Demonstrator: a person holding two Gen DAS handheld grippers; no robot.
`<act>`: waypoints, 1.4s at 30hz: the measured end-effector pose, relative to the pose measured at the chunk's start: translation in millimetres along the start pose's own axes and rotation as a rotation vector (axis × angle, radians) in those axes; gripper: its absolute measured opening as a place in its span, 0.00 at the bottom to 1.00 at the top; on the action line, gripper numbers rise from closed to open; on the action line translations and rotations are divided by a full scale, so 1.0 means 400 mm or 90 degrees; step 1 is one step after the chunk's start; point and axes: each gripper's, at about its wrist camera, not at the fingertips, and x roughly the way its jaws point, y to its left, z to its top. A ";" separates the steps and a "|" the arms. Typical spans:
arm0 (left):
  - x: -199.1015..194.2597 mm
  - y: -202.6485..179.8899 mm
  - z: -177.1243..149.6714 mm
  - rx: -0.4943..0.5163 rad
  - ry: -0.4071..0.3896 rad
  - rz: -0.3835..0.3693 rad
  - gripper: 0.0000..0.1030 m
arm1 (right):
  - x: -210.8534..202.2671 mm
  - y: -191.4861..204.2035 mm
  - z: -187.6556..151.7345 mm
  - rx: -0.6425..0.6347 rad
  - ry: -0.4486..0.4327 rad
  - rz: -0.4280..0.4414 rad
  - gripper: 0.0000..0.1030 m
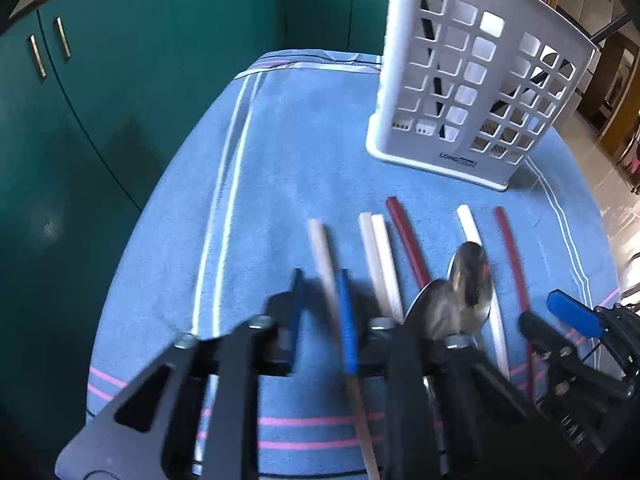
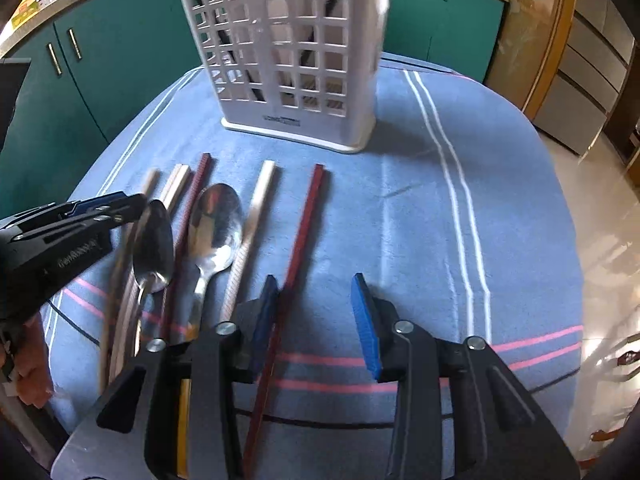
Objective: Organize utensils
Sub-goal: 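Grasp a white chopstick with the left gripper while the right gripper grasps a red chopstick, then carry both chopsticks over the white holder and open both grippers to drop them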
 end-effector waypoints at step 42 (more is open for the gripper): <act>0.008 0.024 0.032 -0.010 0.019 0.007 0.08 | 0.088 -0.067 0.104 0.025 0.038 0.002 0.07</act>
